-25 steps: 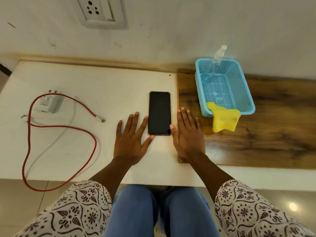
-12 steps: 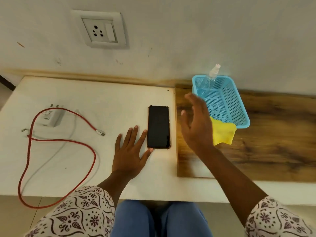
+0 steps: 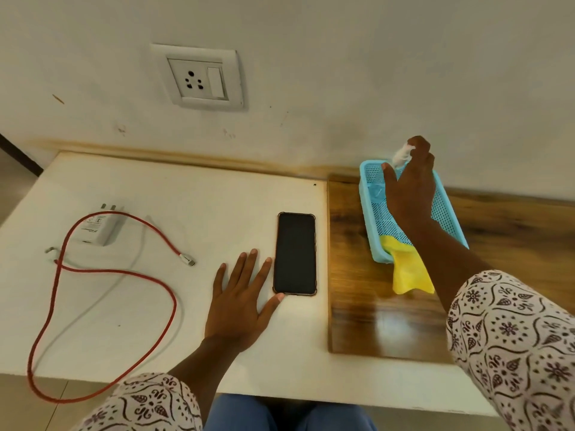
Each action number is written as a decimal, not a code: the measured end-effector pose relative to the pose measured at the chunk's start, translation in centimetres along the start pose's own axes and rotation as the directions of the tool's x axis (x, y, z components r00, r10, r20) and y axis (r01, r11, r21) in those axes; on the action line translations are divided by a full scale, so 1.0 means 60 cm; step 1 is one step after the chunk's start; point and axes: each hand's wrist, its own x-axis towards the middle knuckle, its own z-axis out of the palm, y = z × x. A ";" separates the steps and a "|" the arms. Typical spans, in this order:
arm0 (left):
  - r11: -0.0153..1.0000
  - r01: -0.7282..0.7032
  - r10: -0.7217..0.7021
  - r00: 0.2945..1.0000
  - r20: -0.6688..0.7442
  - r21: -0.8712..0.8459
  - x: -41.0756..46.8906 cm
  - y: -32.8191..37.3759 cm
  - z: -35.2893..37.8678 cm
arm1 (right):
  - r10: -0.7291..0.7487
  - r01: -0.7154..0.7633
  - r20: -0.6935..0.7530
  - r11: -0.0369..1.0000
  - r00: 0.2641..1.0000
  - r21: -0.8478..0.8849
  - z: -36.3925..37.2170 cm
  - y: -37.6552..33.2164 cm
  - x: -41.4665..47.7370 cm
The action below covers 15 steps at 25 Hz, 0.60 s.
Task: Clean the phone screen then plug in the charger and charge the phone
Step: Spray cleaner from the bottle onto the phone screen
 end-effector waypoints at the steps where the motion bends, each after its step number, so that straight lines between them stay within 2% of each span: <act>1: 1.000 0.001 -0.001 1.000 0.004 0.002 0.000 0.000 0.000 | 0.001 -0.001 0.008 1.000 1.000 0.012 0.001 0.003 -0.001; 4: 1.000 0.004 -0.004 1.000 0.001 -0.009 0.000 0.001 -0.001 | 0.025 -0.026 0.016 0.997 1.000 0.069 -0.011 -0.005 0.002; 8: 1.000 0.010 -0.010 1.000 0.017 -0.017 0.000 0.002 -0.002 | -0.104 0.121 -0.236 0.991 0.966 0.057 -0.056 -0.067 0.025; 10: 1.000 0.012 -0.011 1.000 0.027 -0.004 0.000 0.002 -0.001 | -0.183 0.235 -0.316 0.962 0.931 0.137 -0.074 -0.110 0.029; 12: 1.000 0.013 -0.013 1.000 0.028 0.003 0.000 0.002 -0.002 | -0.264 0.322 -0.228 0.906 0.937 0.274 -0.075 -0.146 0.013; 14: 1.000 0.010 -0.010 1.000 0.020 -0.005 0.000 0.002 -0.004 | -0.370 0.351 0.022 0.898 0.929 0.266 -0.063 -0.170 -0.017; 15: 1.000 0.007 -0.007 1.000 0.020 -0.006 0.000 0.002 -0.005 | -0.408 0.368 0.185 0.904 0.894 0.216 -0.052 -0.173 -0.036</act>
